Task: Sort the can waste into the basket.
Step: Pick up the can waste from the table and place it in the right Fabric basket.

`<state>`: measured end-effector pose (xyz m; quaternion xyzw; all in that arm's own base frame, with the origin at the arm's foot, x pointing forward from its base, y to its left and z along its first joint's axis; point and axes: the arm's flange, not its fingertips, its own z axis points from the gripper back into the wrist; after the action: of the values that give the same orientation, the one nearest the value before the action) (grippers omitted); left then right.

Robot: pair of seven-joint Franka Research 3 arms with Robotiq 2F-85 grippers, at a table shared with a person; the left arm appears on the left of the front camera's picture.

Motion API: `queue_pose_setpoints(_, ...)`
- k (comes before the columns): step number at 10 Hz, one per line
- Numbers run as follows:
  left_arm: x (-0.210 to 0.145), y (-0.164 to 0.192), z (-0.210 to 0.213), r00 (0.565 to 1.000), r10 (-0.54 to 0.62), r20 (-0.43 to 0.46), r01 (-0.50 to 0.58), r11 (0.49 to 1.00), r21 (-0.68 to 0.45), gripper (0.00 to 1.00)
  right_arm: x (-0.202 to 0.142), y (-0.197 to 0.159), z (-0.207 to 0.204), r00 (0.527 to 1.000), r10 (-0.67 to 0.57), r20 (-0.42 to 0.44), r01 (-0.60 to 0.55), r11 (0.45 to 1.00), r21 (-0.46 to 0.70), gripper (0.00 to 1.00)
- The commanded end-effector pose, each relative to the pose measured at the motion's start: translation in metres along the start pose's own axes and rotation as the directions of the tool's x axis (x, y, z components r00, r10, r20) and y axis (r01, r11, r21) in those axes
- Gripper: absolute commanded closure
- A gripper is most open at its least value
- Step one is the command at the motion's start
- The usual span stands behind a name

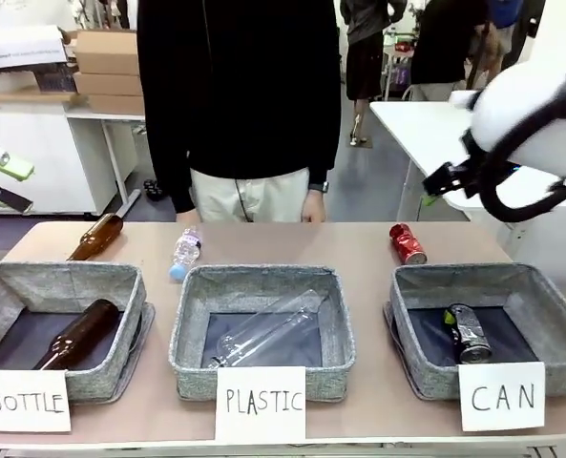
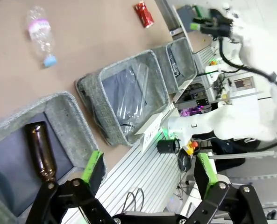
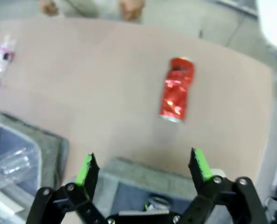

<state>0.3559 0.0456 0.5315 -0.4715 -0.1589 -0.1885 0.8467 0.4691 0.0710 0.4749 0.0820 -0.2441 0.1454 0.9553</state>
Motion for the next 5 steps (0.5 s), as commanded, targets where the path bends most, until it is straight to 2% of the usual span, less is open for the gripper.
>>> queue_pose_setpoints(1, -0.001, -0.001, 0.003, 1.0, -0.013, -0.011, 0.013, 1.0, -0.001, 0.0, 0.068, -0.024, -0.042, 0.994, -0.022, -0.108, 0.023, 1.0, 0.008, 0.0)
queue_pose_setpoints(3, -0.001, -0.001, 0.003, 1.0, -0.013, -0.011, 0.013, 1.0, -0.001, 0.0, 0.078, -0.017, -0.11, 0.98, -0.077, -0.186, 0.041, 0.981, -0.19, 0.0)
queue_pose_setpoints(5, -0.001, -0.001, 0.003, 1.0, -0.013, -0.011, 0.013, 1.0, -0.001, 0.0, 0.072, -0.019, -0.139, 0.973, -0.12, -0.199, 0.064, 0.962, -0.266, 0.0)
